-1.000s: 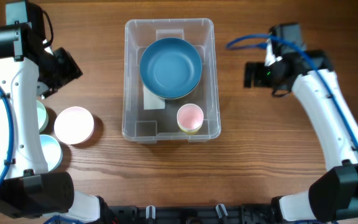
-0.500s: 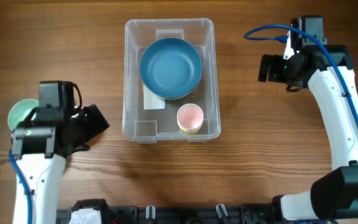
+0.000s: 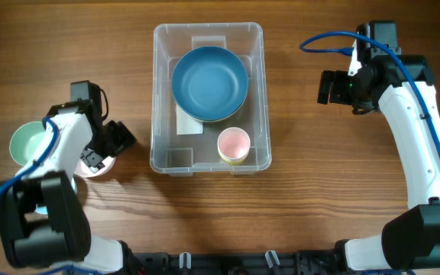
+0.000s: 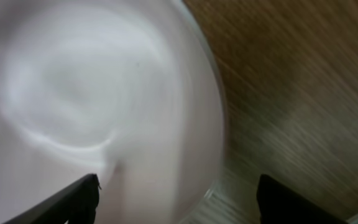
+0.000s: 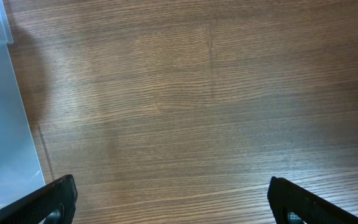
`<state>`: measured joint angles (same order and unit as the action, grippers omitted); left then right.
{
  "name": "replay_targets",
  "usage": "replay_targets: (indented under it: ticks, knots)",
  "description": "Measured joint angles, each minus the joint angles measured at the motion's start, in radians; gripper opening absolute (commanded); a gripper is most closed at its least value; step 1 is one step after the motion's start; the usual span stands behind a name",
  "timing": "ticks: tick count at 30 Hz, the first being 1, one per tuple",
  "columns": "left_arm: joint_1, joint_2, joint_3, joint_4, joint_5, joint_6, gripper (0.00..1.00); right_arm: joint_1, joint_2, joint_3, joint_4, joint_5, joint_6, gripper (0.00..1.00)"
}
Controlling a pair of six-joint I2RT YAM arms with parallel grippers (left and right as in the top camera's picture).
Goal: Pack container
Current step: 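Grasp the pink bowl rim with the left gripper, then carry the pink bowl into the bin's front left and release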
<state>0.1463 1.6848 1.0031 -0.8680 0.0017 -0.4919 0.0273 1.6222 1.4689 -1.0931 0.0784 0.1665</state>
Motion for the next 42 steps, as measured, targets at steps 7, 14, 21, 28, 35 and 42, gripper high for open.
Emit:
replay_targets:
  ticks: [7,14,21,28,35,42]
  knots:
    - [0.000,0.031,0.000,0.025,-0.011,0.025,0.09,0.000,0.000,0.000,-0.006,0.000,0.000,1.00]
    - [0.000,0.031,0.089,-0.022,-0.026,0.034,0.04,0.000,0.000,0.000,-0.006,0.000,0.000,0.99]
    - [-0.011,0.023,0.443,-0.279,-0.026,0.066,0.04,0.000,0.000,0.000,-0.006,0.000,0.000,0.99]
    - [-0.308,-0.095,0.729,-0.443,-0.027,0.072,0.04,0.000,0.000,0.000,-0.006,0.000,0.000,1.00]
    - [-0.715,-0.048,0.731,-0.472,-0.018,0.038,0.04,0.000,0.000,0.000,-0.007,0.000,0.000,0.99]
    - [-0.767,0.101,0.641,-0.470,-0.018,0.000,0.04,0.000,0.000,0.000,-0.011,0.000,0.000,1.00]
